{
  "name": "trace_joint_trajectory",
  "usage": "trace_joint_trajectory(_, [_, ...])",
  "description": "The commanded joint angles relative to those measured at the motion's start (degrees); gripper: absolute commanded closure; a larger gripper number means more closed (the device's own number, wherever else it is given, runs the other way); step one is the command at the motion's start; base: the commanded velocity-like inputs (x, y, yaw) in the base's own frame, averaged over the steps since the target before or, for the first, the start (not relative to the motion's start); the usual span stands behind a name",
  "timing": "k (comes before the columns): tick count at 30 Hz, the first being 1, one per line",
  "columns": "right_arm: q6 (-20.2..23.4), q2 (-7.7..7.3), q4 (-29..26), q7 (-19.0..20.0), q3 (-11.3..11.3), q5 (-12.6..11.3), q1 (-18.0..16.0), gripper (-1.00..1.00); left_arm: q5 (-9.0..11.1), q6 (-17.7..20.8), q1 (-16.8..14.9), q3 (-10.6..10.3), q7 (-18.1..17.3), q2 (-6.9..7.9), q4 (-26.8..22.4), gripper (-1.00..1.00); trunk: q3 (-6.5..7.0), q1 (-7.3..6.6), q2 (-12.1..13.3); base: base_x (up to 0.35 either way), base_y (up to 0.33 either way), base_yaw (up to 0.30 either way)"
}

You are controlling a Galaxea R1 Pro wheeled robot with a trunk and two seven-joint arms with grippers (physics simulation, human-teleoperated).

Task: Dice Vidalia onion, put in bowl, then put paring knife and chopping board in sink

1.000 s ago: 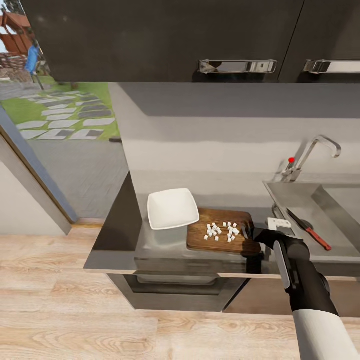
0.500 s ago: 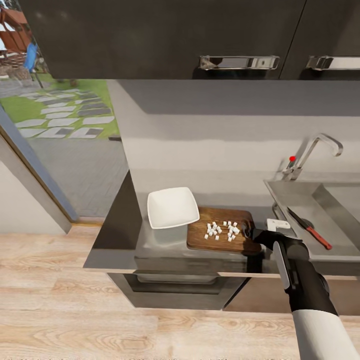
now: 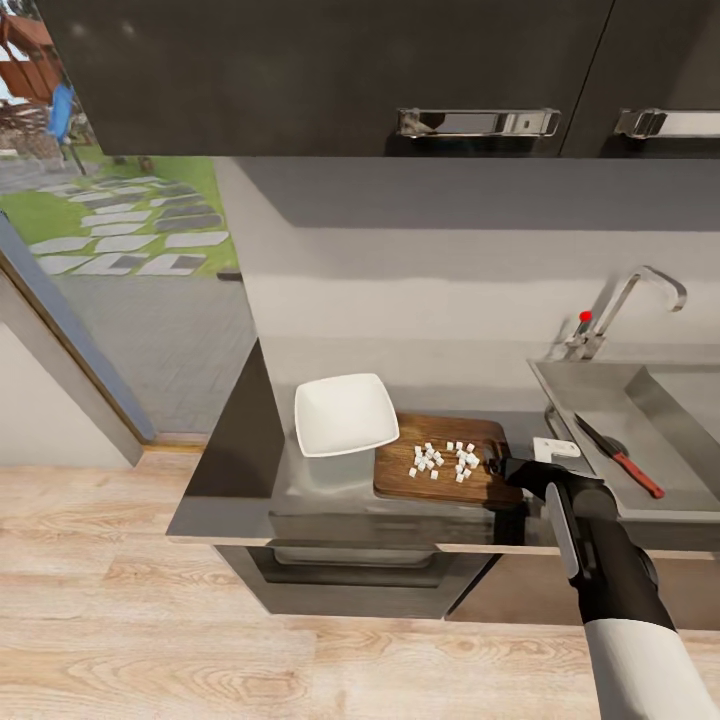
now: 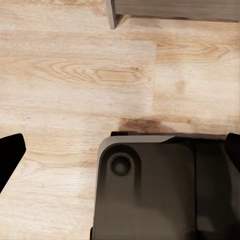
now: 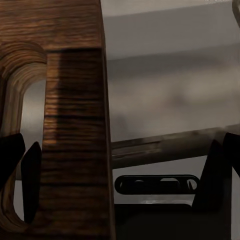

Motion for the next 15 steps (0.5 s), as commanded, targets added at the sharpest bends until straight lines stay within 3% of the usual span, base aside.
trace_joint_trajectory(1, [0.37, 0.00, 0.75, 0.31, -0.08, -0.09, -0.02, -1.00, 0.59, -0.12, 0.00, -0.43, 0.36, 0.07, -0.08, -1.00, -0.08, 0.04, -0.06, 0.000, 0.000, 0.000])
trace_joint_trajectory(8, [0.37, 0.05, 0.87, 0.31, -0.05, -0.11, -0.02, -1.00, 0.59, -0.12, 0.03, -0.43, 0.36, 0.07, -0.08, -1.00, -0.08, 0.04, -0.06, 0.000, 0.000, 0.000])
trace_joint_trajectory(9, [0.37, 0.05, 0.87, 0.31, -0.05, -0.13, -0.02, 1.00, 0.59, -0.12, 0.02, -0.43, 0.36, 0.07, -0.08, -1.00, -0.08, 0.04, -0.06, 0.000, 0.000, 0.000])
trace_joint_trajectory(15, [0.37, 0.06, 0.88, 0.31, -0.05, -0.15, -0.02, 1.00, 0.59, -0.12, 0.01, -0.48, 0.36, 0.07, -0.09, -1.00, -0.08, 0.04, -0.06, 0.000, 0.000, 0.000])
